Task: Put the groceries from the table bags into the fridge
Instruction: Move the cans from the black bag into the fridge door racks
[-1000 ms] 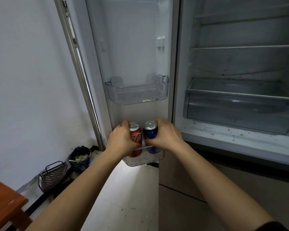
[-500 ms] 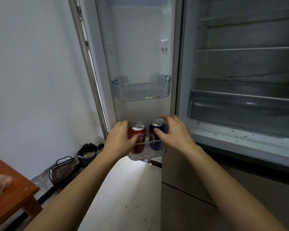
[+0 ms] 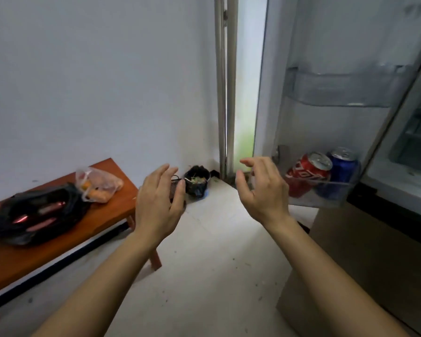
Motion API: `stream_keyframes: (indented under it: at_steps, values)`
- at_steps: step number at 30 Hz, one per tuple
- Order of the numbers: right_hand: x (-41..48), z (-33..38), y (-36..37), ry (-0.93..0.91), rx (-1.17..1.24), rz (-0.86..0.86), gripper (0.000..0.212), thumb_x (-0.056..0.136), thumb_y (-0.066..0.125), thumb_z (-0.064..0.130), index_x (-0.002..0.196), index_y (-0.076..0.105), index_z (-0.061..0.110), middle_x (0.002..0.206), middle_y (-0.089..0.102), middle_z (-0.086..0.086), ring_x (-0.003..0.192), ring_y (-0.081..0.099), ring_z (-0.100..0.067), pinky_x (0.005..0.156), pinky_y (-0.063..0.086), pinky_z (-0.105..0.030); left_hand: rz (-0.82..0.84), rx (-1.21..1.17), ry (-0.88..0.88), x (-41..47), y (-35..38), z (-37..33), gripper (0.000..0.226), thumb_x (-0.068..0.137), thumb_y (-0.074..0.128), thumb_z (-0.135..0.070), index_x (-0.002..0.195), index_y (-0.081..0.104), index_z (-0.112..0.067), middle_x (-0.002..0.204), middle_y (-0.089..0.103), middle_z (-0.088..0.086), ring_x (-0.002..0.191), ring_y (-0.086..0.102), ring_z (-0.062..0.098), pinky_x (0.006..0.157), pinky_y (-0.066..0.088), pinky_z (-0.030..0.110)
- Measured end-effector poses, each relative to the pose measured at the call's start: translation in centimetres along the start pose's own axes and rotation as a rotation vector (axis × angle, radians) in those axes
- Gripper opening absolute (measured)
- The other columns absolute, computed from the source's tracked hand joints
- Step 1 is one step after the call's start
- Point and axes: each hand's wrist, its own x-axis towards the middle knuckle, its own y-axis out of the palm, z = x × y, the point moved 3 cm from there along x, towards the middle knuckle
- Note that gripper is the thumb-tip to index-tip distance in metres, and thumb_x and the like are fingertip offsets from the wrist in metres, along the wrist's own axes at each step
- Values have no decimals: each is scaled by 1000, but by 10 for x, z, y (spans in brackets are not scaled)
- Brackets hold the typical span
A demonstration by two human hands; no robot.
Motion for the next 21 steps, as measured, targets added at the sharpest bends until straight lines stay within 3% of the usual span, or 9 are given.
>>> stream_keyframes:
  at_steps: [4,7,16,21]
  values:
    - [-1,53,87,9,9,99,25,91,65,26,113,63,16,105,60,0,94,59,-19,72,41,-26,4,117,-110,-3,-39,100,58,98,32,-50,142,46,-16,152,41,10,142,34,27,114,29,49]
    - [-9,99,166,47,29,204,27,91,63,29,116,61,18,110,59,1,101,59,-21,74,49,-33,44,154,-199,-12,-67,182,55,100,32,-50,145,40,-20,156,33,7,145,29,29,113,29,54]
    - [-51,226,364,-1,15,689,42,95,53,42,132,53,23,125,56,2,113,57,-20,82,51,-35,197,268,-429,-44,-116,392,58,101,36,-50,149,37,-16,159,28,8,147,25,26,117,28,52]
    - [-48,254,446,-66,0,917,36,95,51,40,127,56,24,123,57,3,107,59,-18,82,53,-35,285,342,-506,-44,-111,480,54,102,39,-46,146,41,-16,156,33,10,145,30,26,113,32,46]
